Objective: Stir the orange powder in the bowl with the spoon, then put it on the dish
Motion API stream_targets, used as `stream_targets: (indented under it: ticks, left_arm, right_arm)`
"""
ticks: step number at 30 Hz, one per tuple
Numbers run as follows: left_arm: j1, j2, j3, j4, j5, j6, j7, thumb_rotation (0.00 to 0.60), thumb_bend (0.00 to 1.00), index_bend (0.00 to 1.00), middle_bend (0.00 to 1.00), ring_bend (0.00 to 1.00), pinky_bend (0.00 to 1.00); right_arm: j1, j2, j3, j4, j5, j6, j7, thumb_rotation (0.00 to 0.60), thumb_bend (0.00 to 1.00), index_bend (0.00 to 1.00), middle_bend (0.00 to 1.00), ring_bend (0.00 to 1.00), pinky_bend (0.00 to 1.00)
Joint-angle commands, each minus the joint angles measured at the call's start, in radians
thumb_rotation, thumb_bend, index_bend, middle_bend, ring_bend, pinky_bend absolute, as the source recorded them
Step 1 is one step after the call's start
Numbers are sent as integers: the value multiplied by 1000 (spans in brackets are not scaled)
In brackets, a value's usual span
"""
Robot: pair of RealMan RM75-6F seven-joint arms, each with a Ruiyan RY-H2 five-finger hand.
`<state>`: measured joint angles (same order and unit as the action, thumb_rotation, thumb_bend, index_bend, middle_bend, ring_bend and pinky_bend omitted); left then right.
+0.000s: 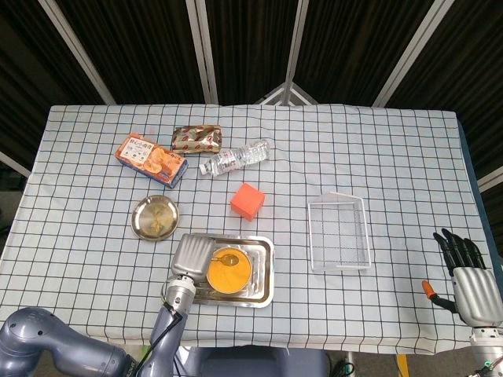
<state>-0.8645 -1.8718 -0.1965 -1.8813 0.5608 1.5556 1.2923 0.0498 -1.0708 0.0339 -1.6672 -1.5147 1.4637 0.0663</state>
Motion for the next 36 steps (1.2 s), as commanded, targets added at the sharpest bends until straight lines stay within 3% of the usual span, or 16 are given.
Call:
stream_targets:
  ticks: [1,25,32,36]
  left_arm:
    - [-1,-1,2,1,-1,0,1,600,510,474,913,888,939]
    - [-2,-10,17,12,27,2,-13,600,609,555,932,895,942]
    - [-3,11,55,24,122,10,-18,600,631,626,952,910,944]
    - [-17,35,102,53,218,11,9,600,669,690,982,932,955]
  right_arm:
    - [0,0,0,0,0,0,0,600,359,0,0,0,0]
    - [0,0,0,-1,1,0,0,600,360,0,0,0,0]
    - [0,1,0,-2,2,-2,3,600,360,0,0,0,0]
    - [0,2,0,-3,3,-2,2,600,360,0,0,0,0]
